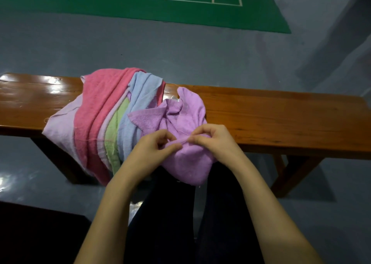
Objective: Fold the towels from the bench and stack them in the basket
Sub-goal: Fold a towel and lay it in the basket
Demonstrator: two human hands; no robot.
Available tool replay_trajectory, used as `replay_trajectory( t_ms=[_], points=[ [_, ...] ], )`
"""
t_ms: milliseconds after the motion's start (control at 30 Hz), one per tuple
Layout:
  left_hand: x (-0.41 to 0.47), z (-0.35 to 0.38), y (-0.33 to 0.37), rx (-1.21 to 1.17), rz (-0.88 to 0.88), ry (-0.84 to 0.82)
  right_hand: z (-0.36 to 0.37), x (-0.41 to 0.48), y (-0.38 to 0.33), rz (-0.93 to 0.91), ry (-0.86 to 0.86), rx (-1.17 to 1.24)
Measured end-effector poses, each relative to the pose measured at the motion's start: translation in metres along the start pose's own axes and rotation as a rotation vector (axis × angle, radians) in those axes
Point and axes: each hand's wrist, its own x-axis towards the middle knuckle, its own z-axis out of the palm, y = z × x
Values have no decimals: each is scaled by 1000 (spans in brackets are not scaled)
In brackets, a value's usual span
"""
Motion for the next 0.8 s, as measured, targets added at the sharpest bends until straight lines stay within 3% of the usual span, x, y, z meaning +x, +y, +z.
replay_trajectory(
  t_ms=[167,300,400,500,567,667,800],
  points=[
    [-7,-25,-16,88,-50,9,-16,-1,13,-56,304,-33],
    [-9,-38,-27,96,-54,84,-25,-4,23,-37,442,-56],
    [-10,-36,-23,164,-43,201,-28,-3,33,17,483,-231],
    [-8,-24,-9,140,33,247,-21,-3,22,-98,381,-260],
    [-4,-10,5,92,74,188,-4,-5,3,-176,158,-111],
    [-1,4,23,10,117,87,24,-7,-15,-120,-136,61],
    [-1,-1,19,24,60,23,20,-4,-12,-15,-163,75]
  ],
)
